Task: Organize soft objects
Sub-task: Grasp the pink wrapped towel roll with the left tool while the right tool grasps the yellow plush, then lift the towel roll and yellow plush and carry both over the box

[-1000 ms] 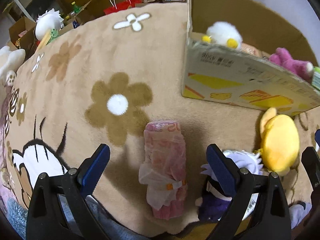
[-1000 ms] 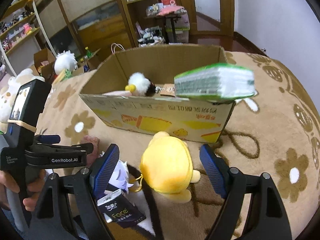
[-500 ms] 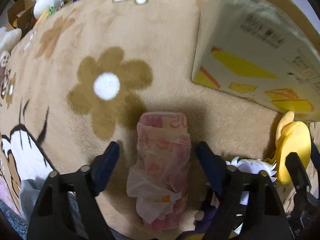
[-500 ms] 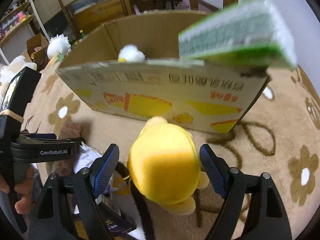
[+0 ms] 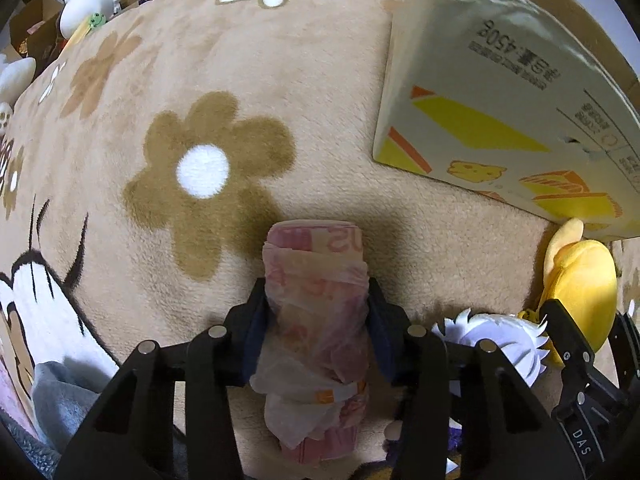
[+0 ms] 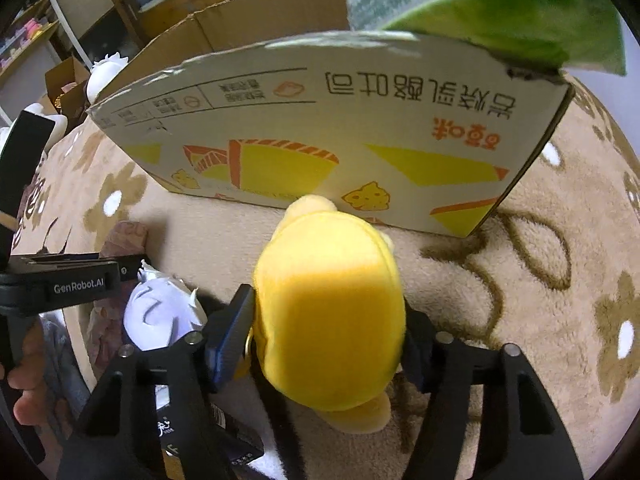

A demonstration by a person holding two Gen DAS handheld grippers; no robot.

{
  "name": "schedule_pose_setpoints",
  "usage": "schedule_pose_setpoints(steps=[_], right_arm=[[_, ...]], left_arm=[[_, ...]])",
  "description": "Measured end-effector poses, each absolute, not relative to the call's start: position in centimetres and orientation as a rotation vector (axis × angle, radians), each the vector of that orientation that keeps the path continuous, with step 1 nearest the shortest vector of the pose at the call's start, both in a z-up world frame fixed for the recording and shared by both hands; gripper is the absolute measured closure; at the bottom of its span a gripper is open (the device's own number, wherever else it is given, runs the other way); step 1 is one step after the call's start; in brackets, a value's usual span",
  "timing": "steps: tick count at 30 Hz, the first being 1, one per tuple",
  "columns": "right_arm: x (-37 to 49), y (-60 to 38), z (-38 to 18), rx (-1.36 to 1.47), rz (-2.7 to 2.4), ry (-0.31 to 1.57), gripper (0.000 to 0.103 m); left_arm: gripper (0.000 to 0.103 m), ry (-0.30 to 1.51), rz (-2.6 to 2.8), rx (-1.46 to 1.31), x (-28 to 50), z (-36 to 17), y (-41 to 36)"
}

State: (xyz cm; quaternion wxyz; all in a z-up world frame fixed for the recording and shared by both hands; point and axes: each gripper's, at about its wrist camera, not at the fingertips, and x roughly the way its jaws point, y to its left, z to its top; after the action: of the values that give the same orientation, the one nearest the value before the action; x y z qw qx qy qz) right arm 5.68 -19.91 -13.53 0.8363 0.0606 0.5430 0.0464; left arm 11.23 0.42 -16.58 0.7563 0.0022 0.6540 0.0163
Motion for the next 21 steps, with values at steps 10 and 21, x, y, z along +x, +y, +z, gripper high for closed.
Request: schedule_pose_setpoints(steps=[10,21], right_arm=[[4.9,-20.3,-11.8,0.113,0.096,1.105,0.055],[3.2,-20.1,-9.0,0.118,0.109,1.031,0.057]], left_arm=[[0.060,1.392,0.019,-0.009,10.1,-15.2,1.5],[0.060,1.266,0.008,-0.011,8.3,-11.4,2.6]])
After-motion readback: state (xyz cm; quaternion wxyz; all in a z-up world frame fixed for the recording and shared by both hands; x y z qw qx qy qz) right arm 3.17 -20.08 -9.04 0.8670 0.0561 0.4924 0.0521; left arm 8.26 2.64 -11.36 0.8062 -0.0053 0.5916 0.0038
